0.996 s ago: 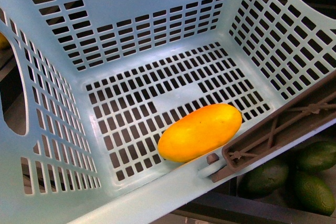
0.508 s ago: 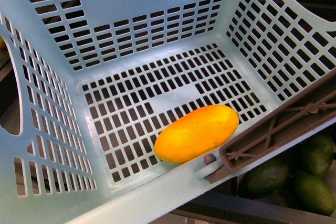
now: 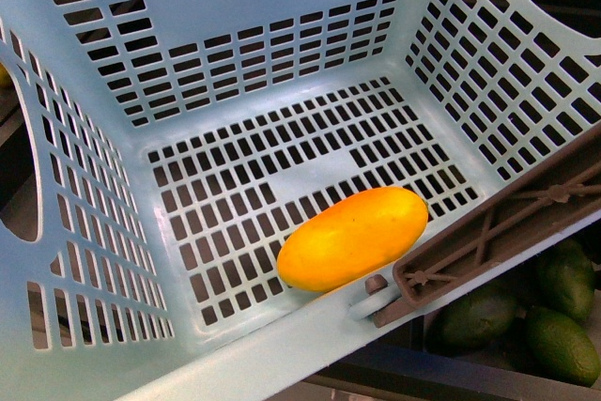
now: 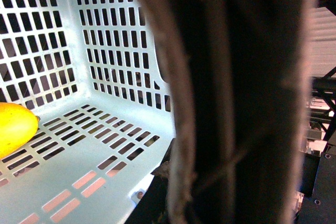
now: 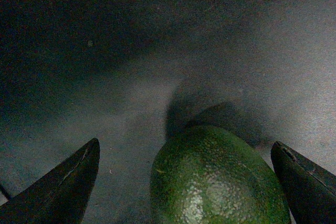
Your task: Pick mango and avocado into basket
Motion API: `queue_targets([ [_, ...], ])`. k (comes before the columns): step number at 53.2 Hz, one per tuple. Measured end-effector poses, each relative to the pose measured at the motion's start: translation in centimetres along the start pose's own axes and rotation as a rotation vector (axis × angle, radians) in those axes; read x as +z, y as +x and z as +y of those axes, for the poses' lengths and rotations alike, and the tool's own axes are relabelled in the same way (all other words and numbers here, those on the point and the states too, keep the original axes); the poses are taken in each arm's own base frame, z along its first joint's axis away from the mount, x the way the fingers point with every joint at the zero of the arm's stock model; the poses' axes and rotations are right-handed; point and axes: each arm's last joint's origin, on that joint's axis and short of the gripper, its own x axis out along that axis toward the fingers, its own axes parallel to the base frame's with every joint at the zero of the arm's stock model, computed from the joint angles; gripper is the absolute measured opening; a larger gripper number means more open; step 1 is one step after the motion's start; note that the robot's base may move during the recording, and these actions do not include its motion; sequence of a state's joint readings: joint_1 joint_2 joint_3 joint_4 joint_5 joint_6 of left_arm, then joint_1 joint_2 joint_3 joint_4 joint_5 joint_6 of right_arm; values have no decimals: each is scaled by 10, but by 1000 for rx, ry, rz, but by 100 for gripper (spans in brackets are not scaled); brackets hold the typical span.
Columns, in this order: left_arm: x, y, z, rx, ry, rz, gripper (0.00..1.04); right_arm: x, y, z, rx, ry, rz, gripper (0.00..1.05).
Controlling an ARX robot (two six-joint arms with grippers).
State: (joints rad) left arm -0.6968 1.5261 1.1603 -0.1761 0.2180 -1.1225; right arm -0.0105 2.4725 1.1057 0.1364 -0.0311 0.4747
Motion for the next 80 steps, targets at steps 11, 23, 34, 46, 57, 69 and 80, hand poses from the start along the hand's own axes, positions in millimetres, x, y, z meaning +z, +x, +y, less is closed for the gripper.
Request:
queue_targets([
  [11,0,0,0,0,0,0,5,-2,4,-1,-1,1,11,84],
  [23,0,0,0,0,0,0,5,-3,5,-1,4,6,16,60],
  [34,0,0,0,0,0,0,5,-1,3,-7,5,23,13,57],
  [46,0,0,0,0,0,0,5,7,-17,-27,-9,67,-65,57],
  [57,0,0,0,0,0,0,5,25,-68,-57,13,144,-227,57],
  [69,0,0,0,0,0,0,5,26,-149,-73,121,233,-418,57],
  [80,0,0,0,1,1,-1,5,17,-216,-65,213,233,-567,57],
])
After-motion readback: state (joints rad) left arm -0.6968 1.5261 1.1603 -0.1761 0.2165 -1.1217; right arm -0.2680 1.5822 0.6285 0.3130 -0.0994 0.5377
